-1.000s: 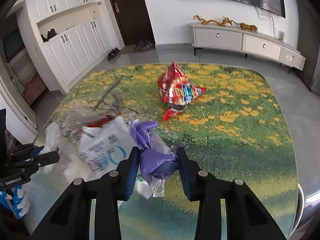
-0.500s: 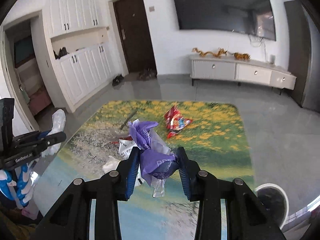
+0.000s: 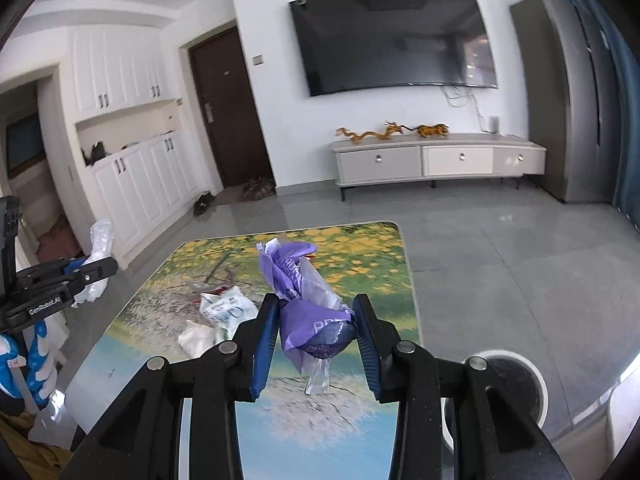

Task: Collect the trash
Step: 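Carry both items to the white bin and open both grippers over it, then return both grippers to the table above the white bags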

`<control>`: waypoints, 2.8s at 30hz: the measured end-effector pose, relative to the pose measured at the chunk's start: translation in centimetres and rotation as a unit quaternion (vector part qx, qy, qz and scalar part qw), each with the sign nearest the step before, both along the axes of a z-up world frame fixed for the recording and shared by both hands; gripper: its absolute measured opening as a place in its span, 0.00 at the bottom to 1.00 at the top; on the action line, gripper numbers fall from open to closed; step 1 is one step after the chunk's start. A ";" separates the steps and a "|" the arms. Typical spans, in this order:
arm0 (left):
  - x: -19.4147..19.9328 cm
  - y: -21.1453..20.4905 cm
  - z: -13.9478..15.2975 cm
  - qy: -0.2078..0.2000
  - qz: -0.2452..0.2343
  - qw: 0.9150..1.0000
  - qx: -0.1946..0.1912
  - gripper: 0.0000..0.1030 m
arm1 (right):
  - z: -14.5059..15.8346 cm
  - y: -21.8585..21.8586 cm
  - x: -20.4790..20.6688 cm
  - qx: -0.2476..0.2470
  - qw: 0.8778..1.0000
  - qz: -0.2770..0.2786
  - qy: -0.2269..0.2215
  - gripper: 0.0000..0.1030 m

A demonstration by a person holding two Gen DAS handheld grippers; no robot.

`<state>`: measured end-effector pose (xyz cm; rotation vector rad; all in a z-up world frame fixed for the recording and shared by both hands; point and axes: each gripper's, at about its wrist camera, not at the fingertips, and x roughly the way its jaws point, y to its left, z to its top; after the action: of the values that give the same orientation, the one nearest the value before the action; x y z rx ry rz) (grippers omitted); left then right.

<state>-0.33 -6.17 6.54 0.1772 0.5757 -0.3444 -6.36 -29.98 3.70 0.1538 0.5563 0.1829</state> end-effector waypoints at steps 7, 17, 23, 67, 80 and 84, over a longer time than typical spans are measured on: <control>-0.7 -4.6 -0.2 0.001 -0.032 0.999 0.034 0.25 | -2.0 -4.2 -1.6 0.033 0.999 -0.036 0.005 0.34; -0.4 -13.7 -2.1 0.041 -0.116 0.991 0.052 0.25 | -4.9 -10.6 -4.2 0.058 0.993 -0.094 0.029 0.35; 0.3 -21.3 -3.8 0.061 -0.184 0.979 0.062 0.25 | -7.3 -15.0 -4.9 0.066 0.988 -0.131 0.056 0.35; 3.3 -21.1 -1.7 0.104 -0.191 0.975 -0.054 0.55 | -7.5 -17.9 -3.4 0.032 0.975 -0.199 0.090 0.65; 2.4 -4.4 3.1 0.024 -0.066 0.995 -0.076 0.62 | -0.5 -11.4 -3.3 -0.006 0.989 -0.144 0.024 0.69; 2.6 -0.6 3.5 -0.003 -0.034 0.997 -0.071 0.63 | 1.4 -8.0 -2.9 -0.019 0.991 -0.132 0.009 0.76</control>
<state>2.24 -6.76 9.99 0.0615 0.5383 -0.4485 -9.27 -37.94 5.10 0.1911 0.5511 -0.0866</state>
